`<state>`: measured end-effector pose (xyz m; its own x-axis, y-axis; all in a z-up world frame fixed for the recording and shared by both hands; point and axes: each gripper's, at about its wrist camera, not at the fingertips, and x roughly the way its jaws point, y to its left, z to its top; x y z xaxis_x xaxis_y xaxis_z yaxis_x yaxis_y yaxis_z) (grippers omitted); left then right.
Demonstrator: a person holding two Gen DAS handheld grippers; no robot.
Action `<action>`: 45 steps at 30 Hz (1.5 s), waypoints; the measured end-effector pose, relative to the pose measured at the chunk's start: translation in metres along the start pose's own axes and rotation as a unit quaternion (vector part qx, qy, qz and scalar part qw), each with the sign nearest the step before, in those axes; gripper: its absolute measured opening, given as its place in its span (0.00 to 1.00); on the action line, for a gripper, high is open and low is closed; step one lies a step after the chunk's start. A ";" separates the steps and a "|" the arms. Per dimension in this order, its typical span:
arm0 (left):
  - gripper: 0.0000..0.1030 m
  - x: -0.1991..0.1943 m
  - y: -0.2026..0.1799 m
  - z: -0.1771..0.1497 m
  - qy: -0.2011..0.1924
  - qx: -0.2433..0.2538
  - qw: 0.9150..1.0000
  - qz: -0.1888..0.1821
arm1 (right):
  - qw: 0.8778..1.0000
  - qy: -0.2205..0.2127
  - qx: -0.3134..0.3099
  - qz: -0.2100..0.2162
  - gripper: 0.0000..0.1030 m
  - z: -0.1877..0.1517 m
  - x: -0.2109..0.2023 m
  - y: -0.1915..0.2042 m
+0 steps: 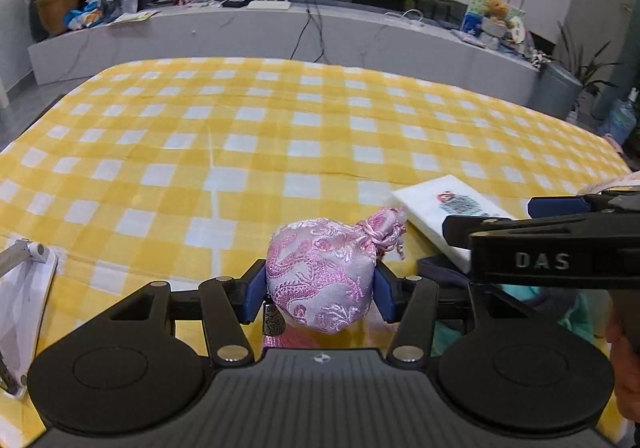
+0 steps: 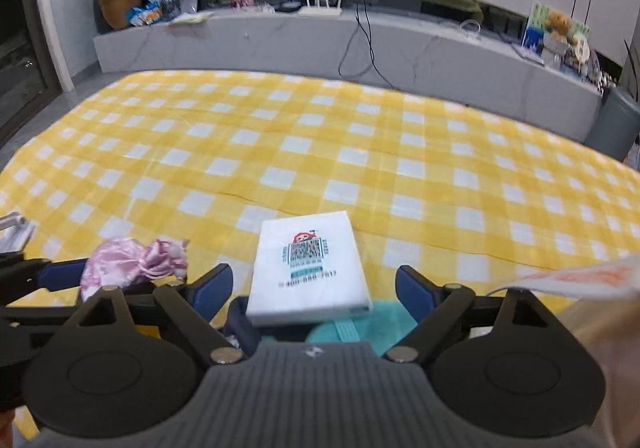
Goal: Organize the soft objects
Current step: 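Grasp the pink embroidered pouch with the left gripper while the right gripper grasps the white tissue pack, then lift the pink pouch and tissue pack and carry both over the box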
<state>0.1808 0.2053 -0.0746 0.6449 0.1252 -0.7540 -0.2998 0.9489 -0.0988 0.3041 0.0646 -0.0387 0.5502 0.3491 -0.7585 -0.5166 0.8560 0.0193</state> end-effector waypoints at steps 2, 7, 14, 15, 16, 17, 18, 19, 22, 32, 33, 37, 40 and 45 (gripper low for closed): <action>0.59 0.006 -0.002 -0.001 0.005 -0.003 1.000 -0.002 | 1.000 0.011 -0.003 -0.001 0.85 0.003 0.013 0.003; 0.59 0.008 -0.008 -0.005 0.010 0.003 1.000 -0.005 | 0.999 0.021 -0.032 -0.002 0.71 0.002 0.029 0.013; 0.59 -0.004 -0.006 -0.004 0.003 -0.005 1.000 -0.008 | 0.999 0.017 -0.038 0.005 0.61 0.003 0.020 0.011; 0.59 -0.007 -0.006 -0.003 0.001 -0.006 1.000 -0.010 | 0.999 0.012 -0.037 0.008 0.61 0.003 0.014 0.010; 0.59 -0.010 -0.007 -0.003 -0.001 -0.008 1.000 -0.012 | 0.999 0.005 -0.037 0.009 0.61 0.004 0.006 0.010; 0.59 -0.013 -0.008 -0.003 -0.003 -0.009 1.000 -0.013 | 0.999 -0.002 -0.038 0.011 0.61 0.004 -0.002 0.010; 0.59 -0.018 -0.009 -0.003 -0.005 -0.011 1.000 -0.014 | 0.999 -0.008 -0.040 0.014 0.61 0.004 -0.009 0.011; 0.59 -0.022 -0.009 -0.003 -0.007 -0.015 1.000 -0.015 | 0.999 -0.014 -0.043 0.017 0.61 0.004 -0.017 0.011; 0.59 -0.036 -0.012 -0.009 -0.011 -0.023 0.999 -0.019 | 0.997 -0.032 -0.052 0.037 0.61 -0.001 -0.044 0.011; 0.59 -0.075 -0.021 -0.037 0.001 -0.015 0.999 -0.035 | 0.995 -0.061 -0.063 0.043 0.61 -0.046 -0.129 0.004; 0.59 -0.079 -0.022 -0.038 0.000 -0.015 0.999 -0.036 | 0.995 -0.063 -0.065 0.042 0.61 -0.052 -0.138 0.002; 0.59 -0.097 -0.026 -0.042 -0.011 -0.007 0.999 -0.034 | 0.995 -0.069 -0.064 0.044 0.61 -0.073 -0.168 -0.006; 0.59 -0.111 -0.034 -0.044 -0.019 0.001 0.999 -0.041 | 0.995 -0.072 -0.055 0.048 0.61 -0.089 -0.190 -0.013; 0.59 -0.137 -0.061 -0.049 -0.038 0.035 0.997 -0.065 | 0.996 -0.079 -0.036 0.034 0.61 -0.118 -0.221 -0.029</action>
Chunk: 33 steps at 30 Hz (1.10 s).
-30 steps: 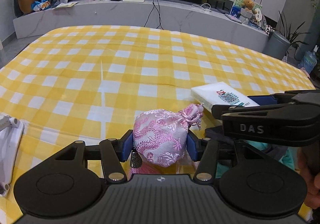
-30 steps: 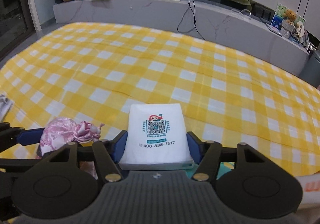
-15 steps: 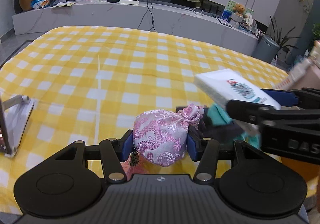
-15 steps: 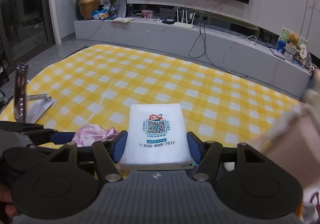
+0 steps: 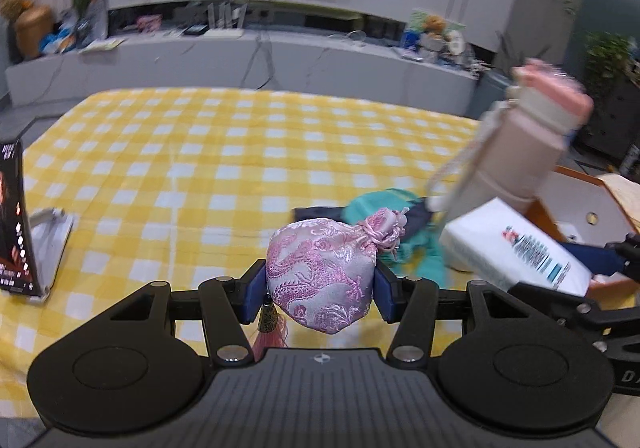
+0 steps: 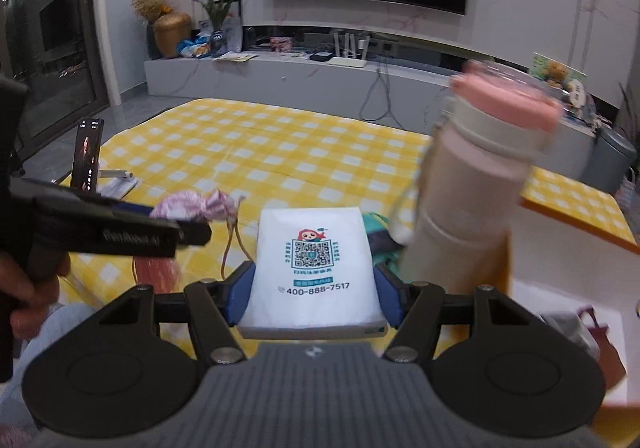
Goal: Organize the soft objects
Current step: 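Lift the pink pouch and tissue pack and carry both over the box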
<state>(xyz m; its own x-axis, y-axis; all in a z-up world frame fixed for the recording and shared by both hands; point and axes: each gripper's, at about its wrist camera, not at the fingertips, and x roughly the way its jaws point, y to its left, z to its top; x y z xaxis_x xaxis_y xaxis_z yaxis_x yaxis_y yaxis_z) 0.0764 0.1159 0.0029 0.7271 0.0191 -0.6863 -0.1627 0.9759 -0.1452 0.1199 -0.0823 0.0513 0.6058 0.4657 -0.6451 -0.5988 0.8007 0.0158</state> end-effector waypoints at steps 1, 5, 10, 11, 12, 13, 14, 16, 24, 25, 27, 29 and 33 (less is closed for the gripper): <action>0.60 -0.003 -0.006 0.000 -0.002 0.006 1.000 -0.006 | 1.000 0.000 0.006 -0.004 0.61 -0.004 -0.006 -0.004; 0.59 -0.008 -0.034 0.004 -0.003 0.031 0.999 -0.038 | 0.999 -0.008 0.030 -0.024 0.61 -0.020 -0.029 -0.023; 0.59 -0.008 -0.076 0.013 -0.004 0.055 0.995 -0.086 | 0.995 -0.025 0.076 -0.054 0.61 -0.034 -0.060 -0.059; 0.59 -0.007 -0.085 0.016 -0.003 0.061 0.993 -0.100 | 0.994 -0.029 0.087 -0.059 0.61 -0.036 -0.066 -0.068; 0.59 -0.006 -0.094 0.018 -0.002 0.067 0.992 -0.111 | 0.992 -0.035 0.100 -0.066 0.61 -0.038 -0.072 -0.078; 0.59 -0.005 -0.104 0.021 -0.003 0.075 0.990 -0.122 | 0.990 -0.040 0.111 -0.073 0.61 -0.039 -0.077 -0.086; 0.59 -0.004 -0.115 0.022 -0.007 0.084 0.988 -0.130 | 0.988 -0.046 0.121 -0.083 0.61 -0.039 -0.082 -0.094; 0.59 0.003 -0.134 0.026 -0.011 0.101 0.984 -0.143 | 0.983 -0.058 0.140 -0.099 0.61 -0.040 -0.092 -0.112; 0.59 0.039 -0.217 0.034 0.005 0.178 0.966 -0.188 | 0.969 -0.048 0.167 -0.174 0.61 -0.045 -0.098 -0.180; 0.59 0.043 -0.228 0.035 0.004 0.191 0.963 -0.191 | 0.968 -0.042 0.168 -0.181 0.61 -0.046 -0.096 -0.188; 0.59 0.053 -0.248 0.038 0.003 0.216 0.957 -0.195 | 0.967 -0.026 0.164 -0.193 0.61 -0.048 -0.088 -0.204; 0.59 0.062 -0.266 0.039 0.005 0.233 0.952 -0.199 | 0.966 -0.010 0.155 -0.205 0.61 -0.049 -0.079 -0.218; 0.59 0.091 -0.294 0.042 0.018 0.253 0.947 -0.196 | 0.969 0.031 0.132 -0.208 0.61 -0.048 -0.057 -0.245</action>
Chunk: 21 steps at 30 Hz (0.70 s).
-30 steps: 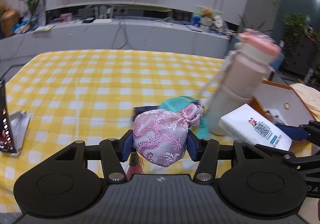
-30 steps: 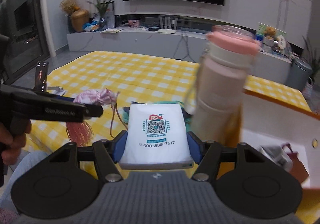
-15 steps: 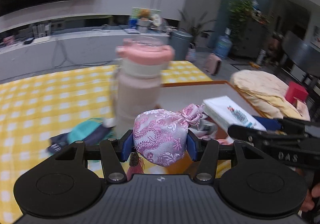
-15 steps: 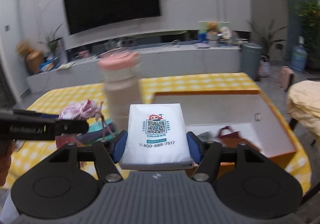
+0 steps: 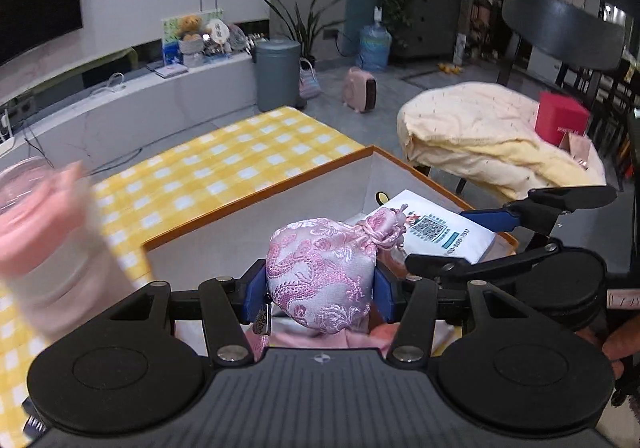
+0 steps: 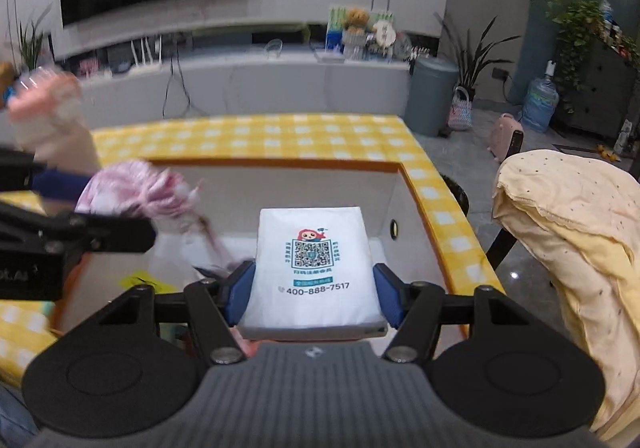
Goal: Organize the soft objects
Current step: 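Open the left gripper over the box while the right gripper releases the tissue pack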
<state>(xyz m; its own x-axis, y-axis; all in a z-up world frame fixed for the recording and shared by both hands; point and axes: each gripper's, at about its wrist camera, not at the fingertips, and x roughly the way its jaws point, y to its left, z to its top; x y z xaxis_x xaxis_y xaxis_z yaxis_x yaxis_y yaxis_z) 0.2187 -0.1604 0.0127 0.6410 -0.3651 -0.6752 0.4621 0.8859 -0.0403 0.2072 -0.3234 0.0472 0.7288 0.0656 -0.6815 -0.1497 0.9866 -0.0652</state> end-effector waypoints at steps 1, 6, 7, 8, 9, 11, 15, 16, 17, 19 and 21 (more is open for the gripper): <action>0.59 0.006 -0.003 0.001 0.004 0.007 1.000 -0.003 | 1.000 0.007 -0.007 -0.001 0.61 0.001 0.006 -0.003; 0.59 0.048 -0.005 0.005 0.042 0.039 0.998 0.029 | 0.998 0.038 -0.049 -0.010 0.61 0.004 0.040 -0.012; 0.59 0.055 -0.005 0.006 0.050 0.042 0.997 0.032 | 0.998 0.044 -0.054 -0.010 0.61 0.005 0.047 -0.013; 0.59 0.062 -0.005 0.007 0.054 0.046 0.997 0.036 | 0.997 0.049 -0.056 -0.009 0.61 0.005 0.054 -0.015; 0.59 0.068 -0.005 0.007 0.058 0.051 0.996 0.043 | 0.997 0.055 -0.061 -0.005 0.61 0.006 0.061 -0.015; 0.59 0.079 -0.006 0.008 0.068 0.062 0.994 0.055 | 0.995 0.069 -0.072 -0.001 0.61 0.006 0.073 -0.014; 0.60 0.097 -0.006 0.007 0.089 0.069 0.992 0.064 | 0.991 0.095 -0.095 0.001 0.62 0.002 0.091 -0.009; 0.60 0.100 -0.005 0.007 0.094 0.070 0.991 0.068 | 0.990 0.102 -0.101 0.002 0.62 0.003 0.094 -0.008; 0.60 0.102 -0.005 0.007 0.099 0.072 0.990 0.071 | 0.989 0.102 -0.104 0.006 0.65 0.004 0.094 -0.008; 0.60 0.107 -0.005 0.005 0.109 0.076 0.988 0.076 | 0.988 0.107 -0.107 0.009 0.65 0.007 0.094 -0.007; 0.63 0.108 -0.004 0.004 0.115 0.078 0.987 0.080 | 0.987 0.119 -0.109 0.007 0.66 0.007 0.097 -0.006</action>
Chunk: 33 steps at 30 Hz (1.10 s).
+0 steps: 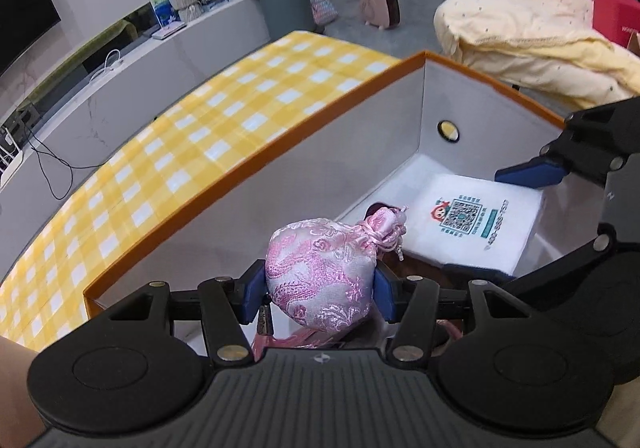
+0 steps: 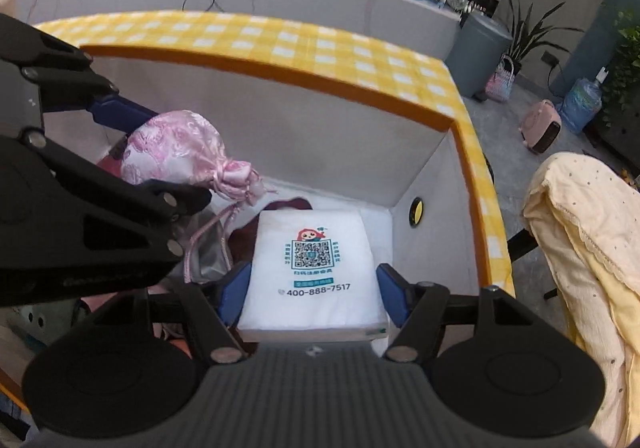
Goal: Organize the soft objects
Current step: 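Open the left gripper over the box while the right gripper releases the tissue pack, then move both grippers back from the box to the navy-and-teal bag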
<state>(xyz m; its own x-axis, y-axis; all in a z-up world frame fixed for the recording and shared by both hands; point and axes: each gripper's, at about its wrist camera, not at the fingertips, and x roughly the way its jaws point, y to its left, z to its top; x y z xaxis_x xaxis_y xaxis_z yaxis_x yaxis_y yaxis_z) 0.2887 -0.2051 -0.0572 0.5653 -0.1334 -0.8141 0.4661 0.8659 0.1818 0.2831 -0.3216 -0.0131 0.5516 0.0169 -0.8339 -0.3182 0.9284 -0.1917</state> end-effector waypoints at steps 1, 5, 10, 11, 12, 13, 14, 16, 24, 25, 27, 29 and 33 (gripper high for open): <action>0.65 0.000 0.001 0.000 -0.001 -0.001 1.000 0.003 | 1.000 0.001 -0.001 0.000 0.67 0.001 -0.001 0.000; 0.72 -0.004 0.001 0.001 -0.011 -0.002 1.000 0.012 | 1.000 0.001 -0.010 -0.002 0.79 0.004 -0.005 0.002; 0.76 -0.020 -0.002 0.005 -0.035 0.003 0.999 0.016 | 1.000 -0.002 -0.019 -0.008 0.83 0.002 -0.012 0.001; 0.76 -0.023 -0.002 0.006 -0.042 0.002 0.999 0.018 | 1.000 -0.003 -0.020 -0.010 0.84 0.001 -0.016 0.001; 0.76 -0.028 -0.001 0.007 -0.049 -0.001 0.999 0.018 | 1.000 -0.005 -0.022 -0.013 0.84 0.001 -0.019 0.001; 0.76 -0.033 -0.001 0.007 -0.058 -0.004 0.998 0.018 | 1.000 -0.007 -0.023 -0.017 0.85 0.001 -0.022 0.001; 0.76 -0.039 -0.001 0.008 -0.069 -0.007 0.997 0.016 | 0.999 -0.009 -0.024 -0.021 0.85 -0.001 -0.026 0.001; 0.76 -0.052 0.000 0.010 -0.088 -0.008 0.996 0.015 | 0.999 -0.014 -0.024 -0.030 0.87 -0.001 -0.034 0.000; 0.76 -0.100 0.001 0.007 -0.148 -0.023 0.989 0.003 | 0.997 -0.049 -0.007 -0.055 0.90 -0.009 -0.076 0.003; 0.76 -0.107 0.002 0.005 -0.156 -0.026 0.987 0.002 | 0.997 -0.056 -0.002 -0.055 0.90 -0.011 -0.083 0.005; 0.76 -0.122 0.003 0.000 -0.170 -0.033 0.985 -0.005 | 0.996 -0.072 0.010 -0.050 0.91 -0.014 -0.099 0.009; 0.76 -0.137 0.004 -0.008 -0.183 -0.039 0.982 -0.012 | 0.995 -0.088 0.024 -0.048 0.92 -0.017 -0.111 0.013; 0.76 -0.164 0.007 -0.024 -0.208 -0.047 0.977 -0.022 | 0.990 -0.121 0.058 -0.047 0.92 -0.024 -0.135 0.029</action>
<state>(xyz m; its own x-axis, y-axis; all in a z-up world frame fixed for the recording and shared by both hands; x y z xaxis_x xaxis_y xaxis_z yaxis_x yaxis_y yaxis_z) 0.1832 -0.1654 0.0645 0.7825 -0.3392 -0.5221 0.4430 0.8926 0.0839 0.1809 -0.3054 0.0812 0.7480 0.0043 -0.6637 -0.1741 0.9662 -0.1900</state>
